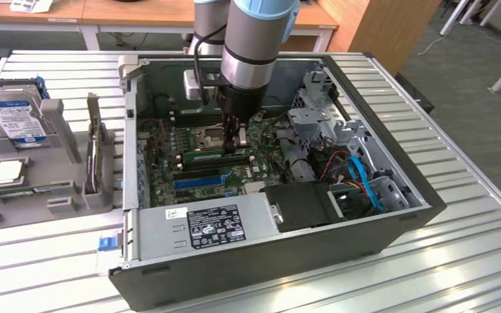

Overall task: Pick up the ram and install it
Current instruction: 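Insert the ram into the slot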

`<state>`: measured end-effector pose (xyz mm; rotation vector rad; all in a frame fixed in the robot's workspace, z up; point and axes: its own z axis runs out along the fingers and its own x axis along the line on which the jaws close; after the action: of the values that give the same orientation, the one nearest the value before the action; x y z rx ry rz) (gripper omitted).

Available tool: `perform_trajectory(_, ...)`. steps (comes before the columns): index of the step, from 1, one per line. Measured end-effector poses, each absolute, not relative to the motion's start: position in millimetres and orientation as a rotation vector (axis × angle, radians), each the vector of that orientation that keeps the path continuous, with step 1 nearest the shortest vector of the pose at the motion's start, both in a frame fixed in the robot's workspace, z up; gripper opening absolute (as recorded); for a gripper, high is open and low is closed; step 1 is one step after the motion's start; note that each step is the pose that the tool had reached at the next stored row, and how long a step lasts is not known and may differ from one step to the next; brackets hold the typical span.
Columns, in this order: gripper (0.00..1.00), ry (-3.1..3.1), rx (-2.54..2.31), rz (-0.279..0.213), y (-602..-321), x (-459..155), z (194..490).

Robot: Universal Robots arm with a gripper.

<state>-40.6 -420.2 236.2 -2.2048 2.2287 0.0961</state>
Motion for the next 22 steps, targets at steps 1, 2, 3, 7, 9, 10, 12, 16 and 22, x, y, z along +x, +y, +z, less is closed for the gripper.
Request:
perform_trajectory(1,0.12,2.229,-2.205,0.096,-420.2,-40.6,236.7)
perform_trajectory(2,0.12,2.229,-2.205,0.096,-420.1,-40.6,237.0)
perform_trajectory(3,0.12,2.228,-2.204,0.096,-420.1,-40.6,237.1)
perform_trajectory(7,0.12,2.229,-2.205,0.096,-421.1,-40.6,237.2)
perform_trajectory(9,0.12,2.229,-2.205,0.096,-421.6,-40.6,237.3)
perform_trajectory(10,0.12,2.229,-2.205,0.096,-421.8,-40.6,237.2)
perform_trajectory(12,0.12,2.229,-2.205,0.096,-422.1,-40.6,237.2)
perform_trajectory(16,0.12,2.229,-2.205,0.096,-422.7,-40.6,237.2)
perform_trajectory(22,0.12,2.229,-2.205,0.096,-424.1,-40.6,237.2)
